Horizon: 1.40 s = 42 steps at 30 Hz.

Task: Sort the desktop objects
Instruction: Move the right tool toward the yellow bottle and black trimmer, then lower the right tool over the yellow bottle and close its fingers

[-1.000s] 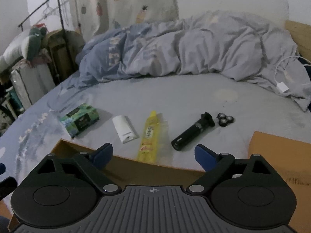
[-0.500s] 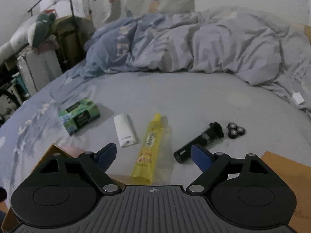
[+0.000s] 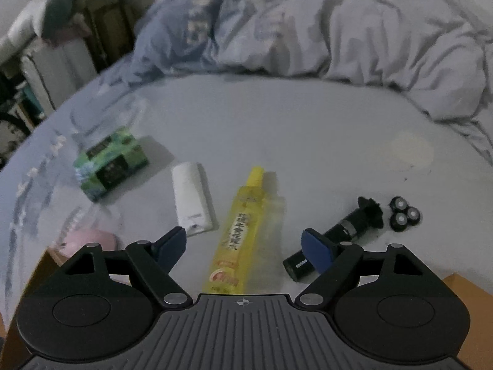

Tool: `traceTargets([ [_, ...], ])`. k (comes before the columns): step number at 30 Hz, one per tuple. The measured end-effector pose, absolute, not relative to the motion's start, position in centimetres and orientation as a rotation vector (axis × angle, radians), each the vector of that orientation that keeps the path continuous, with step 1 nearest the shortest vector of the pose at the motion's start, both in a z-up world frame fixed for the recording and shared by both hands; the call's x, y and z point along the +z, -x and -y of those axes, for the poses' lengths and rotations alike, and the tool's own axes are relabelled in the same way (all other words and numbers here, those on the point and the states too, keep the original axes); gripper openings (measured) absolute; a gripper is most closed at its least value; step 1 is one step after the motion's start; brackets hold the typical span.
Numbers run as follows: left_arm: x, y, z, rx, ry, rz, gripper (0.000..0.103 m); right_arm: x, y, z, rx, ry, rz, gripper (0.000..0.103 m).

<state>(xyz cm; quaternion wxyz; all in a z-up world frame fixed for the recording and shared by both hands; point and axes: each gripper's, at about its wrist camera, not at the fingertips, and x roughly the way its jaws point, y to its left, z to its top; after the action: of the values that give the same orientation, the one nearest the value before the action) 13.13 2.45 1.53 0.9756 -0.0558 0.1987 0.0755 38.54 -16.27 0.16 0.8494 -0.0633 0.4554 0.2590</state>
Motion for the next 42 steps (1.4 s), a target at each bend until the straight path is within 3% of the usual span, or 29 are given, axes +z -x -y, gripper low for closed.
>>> traceTargets([
  [13,0.7,-14.6,-1.0,0.159,0.078,-0.456,0.103,-6.1,-42.8,15.1,0.550,0.172,-1.164,0.084],
  [20,0.6,-15.1,-0.8,0.159,0.092,-0.475,0.103,-7.0,-44.1,14.0,0.562,0.184,-1.202,0.075],
  [35,0.2,-15.6,-0.8,0.148,0.104,-0.504,0.103,-9.8,-45.6,11.7,0.586,0.138,-1.352,0.073],
  [39,0.2,-15.6,-0.9,0.146,0.110,-0.512,0.103,-10.0,-45.6,11.6,0.589,0.125,-1.366,0.067],
  [42,0.3,-15.5,-1.1,0.149,0.120,-0.512,0.103,-10.1,-45.4,11.2,0.600,0.125,-1.370,0.056],
])
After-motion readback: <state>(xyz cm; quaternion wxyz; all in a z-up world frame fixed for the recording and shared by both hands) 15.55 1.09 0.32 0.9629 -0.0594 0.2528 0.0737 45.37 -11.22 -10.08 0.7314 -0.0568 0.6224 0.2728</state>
